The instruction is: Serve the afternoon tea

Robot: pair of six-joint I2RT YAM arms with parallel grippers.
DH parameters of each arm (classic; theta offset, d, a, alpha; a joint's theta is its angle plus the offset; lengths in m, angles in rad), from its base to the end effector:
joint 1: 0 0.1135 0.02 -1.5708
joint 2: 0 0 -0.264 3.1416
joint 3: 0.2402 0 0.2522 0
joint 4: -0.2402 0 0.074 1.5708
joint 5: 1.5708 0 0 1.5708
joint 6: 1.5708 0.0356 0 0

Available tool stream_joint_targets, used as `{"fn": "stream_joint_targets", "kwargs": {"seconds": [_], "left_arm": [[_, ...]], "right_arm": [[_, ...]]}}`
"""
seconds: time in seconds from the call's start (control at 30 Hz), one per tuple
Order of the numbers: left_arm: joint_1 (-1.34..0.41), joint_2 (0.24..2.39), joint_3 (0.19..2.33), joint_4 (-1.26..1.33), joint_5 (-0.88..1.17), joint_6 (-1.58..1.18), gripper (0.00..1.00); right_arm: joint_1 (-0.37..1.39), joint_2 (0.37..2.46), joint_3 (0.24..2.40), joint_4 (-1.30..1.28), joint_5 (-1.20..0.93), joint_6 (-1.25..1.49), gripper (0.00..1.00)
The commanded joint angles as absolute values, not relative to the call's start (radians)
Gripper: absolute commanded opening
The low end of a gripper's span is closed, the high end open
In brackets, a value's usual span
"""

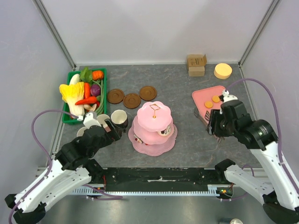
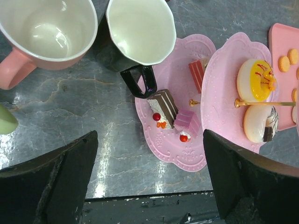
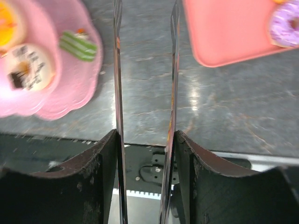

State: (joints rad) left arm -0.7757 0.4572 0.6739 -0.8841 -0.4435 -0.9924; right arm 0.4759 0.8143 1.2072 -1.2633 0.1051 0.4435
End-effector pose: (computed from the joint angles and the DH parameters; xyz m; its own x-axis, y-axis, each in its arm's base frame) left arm 0.0770 -0.0541 0.2756 -0.5697 -0.5006 -0.6518 -0.1558 0.8445 -0.5125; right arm 0.1018 0.0483 0.3711 -0.7836 0.0762 -0.6166 -0.0656 0.9767 0.2041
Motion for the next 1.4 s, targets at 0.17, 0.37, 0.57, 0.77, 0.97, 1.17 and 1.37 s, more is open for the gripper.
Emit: {"fn": "stream_joint_targets", "kwargs": {"seconds": [0.17, 0.37, 0.57, 0.77, 0.97, 1.17, 1.37], "left_arm": [[-0.778, 0.601, 0.709, -0.712, -0.488, -0.920, 0.99], [-0.776, 0.620, 0.756, -0.690, -0.572, -0.885, 1.00], [-0.775, 0.626, 0.746, -0.661, -0.644, -0.871, 0.99], [-0.753, 0.689, 0.749, -0.608, -0.690, -0.825, 0.99], [-0.677, 0.749, 0.744, -0.526, -0.658, -0.775, 0.99], [-0.615, 0.749, 0.715, -0.471, -0.601, -0.735, 0.99], [-0.594, 0.753, 0.703, -0.451, -0.566, -0.726, 0.99]], "right_arm": [[0.457, 0.988, 1.223, -1.304, 0.564, 0.601, 0.57], [0.310, 1.077, 1.256, -1.289, 0.685, 0.571, 0.60], [0.230, 1.163, 1.287, -1.201, 0.654, 0.508, 0.63], [0.155, 1.222, 1.292, -1.140, 0.586, 0.456, 0.63], [0.088, 1.259, 1.253, -1.072, 0.516, 0.411, 0.63], [0.031, 1.285, 1.233, -1.031, 0.492, 0.376, 0.64], [0.006, 1.295, 1.203, -1.017, 0.442, 0.359, 0.66]]}}
